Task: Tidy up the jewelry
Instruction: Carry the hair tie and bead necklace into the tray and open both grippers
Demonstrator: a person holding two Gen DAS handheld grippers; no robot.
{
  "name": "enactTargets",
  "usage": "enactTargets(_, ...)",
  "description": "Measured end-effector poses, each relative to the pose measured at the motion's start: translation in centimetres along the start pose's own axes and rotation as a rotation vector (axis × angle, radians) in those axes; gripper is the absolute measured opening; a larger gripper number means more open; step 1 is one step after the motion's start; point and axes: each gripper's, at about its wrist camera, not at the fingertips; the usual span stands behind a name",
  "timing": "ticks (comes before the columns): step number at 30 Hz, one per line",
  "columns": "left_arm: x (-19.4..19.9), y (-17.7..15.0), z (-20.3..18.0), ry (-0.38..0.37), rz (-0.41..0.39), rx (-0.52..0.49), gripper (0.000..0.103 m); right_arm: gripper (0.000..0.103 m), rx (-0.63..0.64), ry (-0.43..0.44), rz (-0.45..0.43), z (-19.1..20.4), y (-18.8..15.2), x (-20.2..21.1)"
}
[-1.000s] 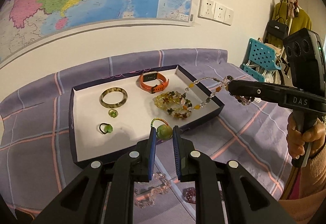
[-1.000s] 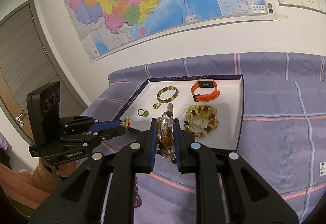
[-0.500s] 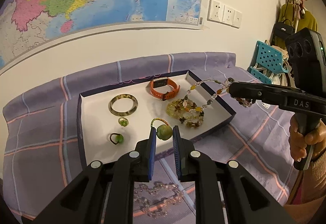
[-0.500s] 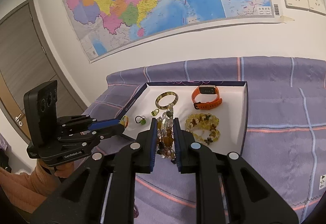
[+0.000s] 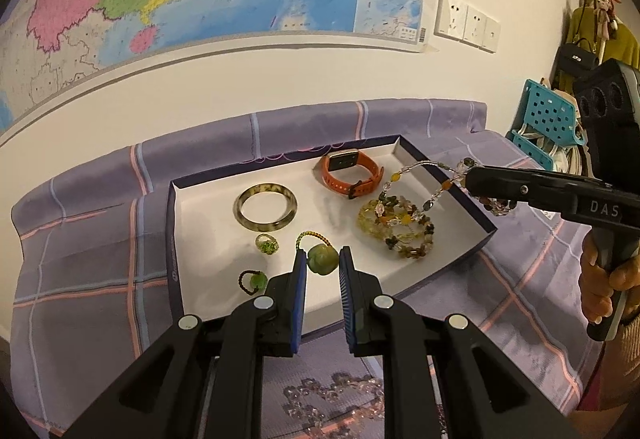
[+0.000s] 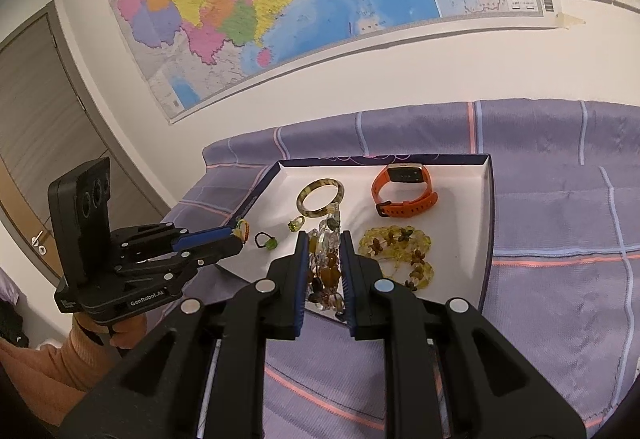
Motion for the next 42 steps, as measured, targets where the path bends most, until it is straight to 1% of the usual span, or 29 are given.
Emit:
enactTargets(5, -0.9, -0.1, 0.4, 0.016, 0.018, 0.004, 0.014, 0.016, -0.010, -0.010, 0.019, -0.5, -0.1, -1.2)
enactTargets(13, -2.1, -0.1, 1.0, 0.019, 0.046, 0.016, 0.014, 0.016, -0.026, -0.014, 0.042, -1.0, -0.3, -2.9)
enactTargets(32, -3.7, -0.1, 1.5, 0.043, 0.084, 0.021, 0.015, 0.016, -0.058, -0.025, 0.057, -1.9, -0.1, -4.5)
enactTargets(42, -5.3, -0.3, 1.8, 0.059, 0.123, 0.019, 0.015, 0.016, -0.074, -0.050, 0.077, -2.9, -0.5, -5.6)
Point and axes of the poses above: each gripper's, at about its wrist camera, not at the fingertips, and x roughly against the way its jaws point, z to its left, y to its top, and after that the axes turned 10 degrees about -z, right-handed
